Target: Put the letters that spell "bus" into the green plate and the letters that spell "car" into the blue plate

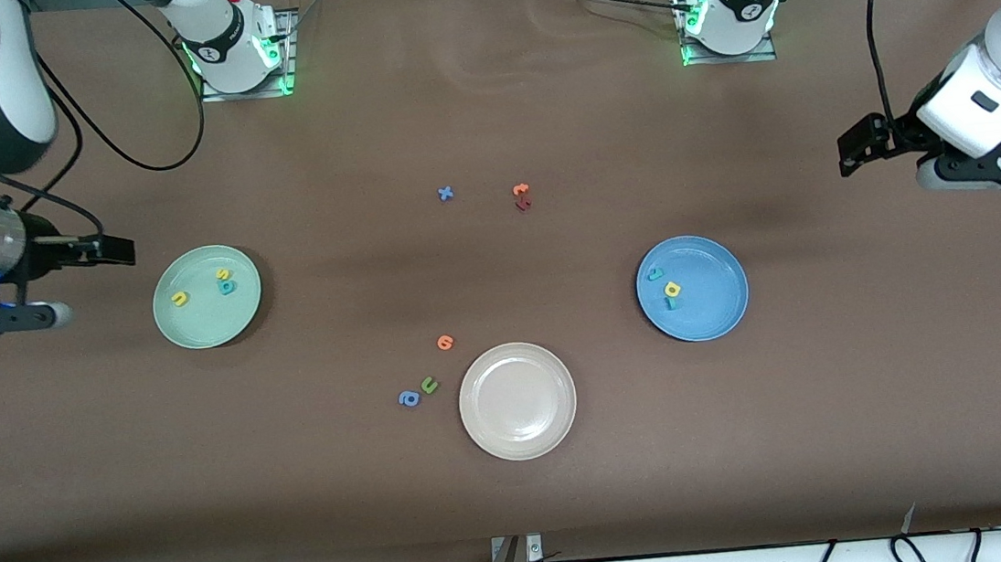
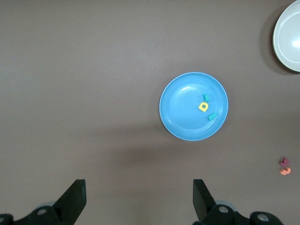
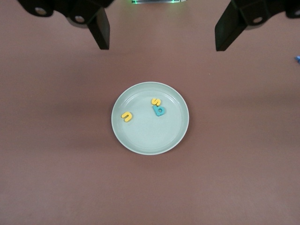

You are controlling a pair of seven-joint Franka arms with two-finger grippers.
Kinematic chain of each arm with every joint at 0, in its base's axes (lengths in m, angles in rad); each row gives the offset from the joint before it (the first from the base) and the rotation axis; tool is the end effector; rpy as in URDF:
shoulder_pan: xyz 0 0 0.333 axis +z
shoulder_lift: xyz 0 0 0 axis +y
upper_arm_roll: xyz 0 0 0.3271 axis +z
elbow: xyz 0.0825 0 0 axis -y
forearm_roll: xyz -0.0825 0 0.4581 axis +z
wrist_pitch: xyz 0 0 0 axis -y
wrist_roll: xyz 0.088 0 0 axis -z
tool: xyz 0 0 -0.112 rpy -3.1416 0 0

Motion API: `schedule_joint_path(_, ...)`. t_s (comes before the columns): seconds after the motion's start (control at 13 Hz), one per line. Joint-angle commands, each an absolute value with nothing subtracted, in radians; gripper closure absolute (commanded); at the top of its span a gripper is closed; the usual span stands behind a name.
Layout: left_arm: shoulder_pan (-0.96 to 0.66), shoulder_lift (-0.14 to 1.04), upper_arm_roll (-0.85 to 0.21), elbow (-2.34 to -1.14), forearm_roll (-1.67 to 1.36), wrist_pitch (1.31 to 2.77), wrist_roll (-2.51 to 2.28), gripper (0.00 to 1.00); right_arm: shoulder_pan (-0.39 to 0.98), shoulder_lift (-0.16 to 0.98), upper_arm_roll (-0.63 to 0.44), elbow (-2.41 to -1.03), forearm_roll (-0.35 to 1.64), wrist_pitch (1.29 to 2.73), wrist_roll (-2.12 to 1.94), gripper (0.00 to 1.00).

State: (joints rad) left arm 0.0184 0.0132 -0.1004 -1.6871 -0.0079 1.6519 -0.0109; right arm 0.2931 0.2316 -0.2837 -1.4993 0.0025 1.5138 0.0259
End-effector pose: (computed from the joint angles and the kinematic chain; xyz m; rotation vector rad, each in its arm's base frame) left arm 0.6320 -0.0525 0.5656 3.1318 -0.1101 -0.0763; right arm 0.6807 0.0235 0.5182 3.0592 -0.0247 -0.3175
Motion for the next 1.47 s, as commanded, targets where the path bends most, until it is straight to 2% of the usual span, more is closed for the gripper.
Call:
schedule_joint_path(0.0,0.02,-0.041,-0.103,-1.732,-0.009,1.635,-0.012,0.0,0.293,0.202,-0.288,-1.496,0.006,1.496,0.038,0.01)
schedule_joint_path(0.23,0.018,-0.038,-0.103,-1.704,-0.009,1.593,-0.006,0.0,0.293,0.203,-0.282,-1.499,-0.005,1.488,0.037,0.0)
schedule_joint_path(0.39,0.015,-0.031,-0.103,-1.689,-0.008,1.582,-0.005,0.0,0.247,0.204,-0.264,-1.494,-0.002,1.488,0.028,0.0)
schedule_joint_path(0.62,0.009,-0.018,-0.103,-1.672,-0.008,1.582,-0.006,0.0,0.056,0.192,-0.031,-1.494,-0.023,1.503,0.04,0.01)
schedule_joint_path(0.69,0.009,-0.018,-0.103,-1.672,-0.008,1.58,-0.006,0.0,0.031,0.183,0.001,-1.502,-0.056,1.517,0.067,0.01)
schedule_joint_path(0.85,0.009,-0.02,-0.103,-1.672,-0.009,1.58,-0.006,0.0,0.023,0.166,0.014,-1.531,-0.057,1.552,0.081,0.01)
schedule_joint_path(1.39,0.008,-0.018,-0.103,-1.672,-0.008,1.58,-0.011,0.0,0.025,0.17,0.014,-1.523,-0.049,1.542,0.083,0.01)
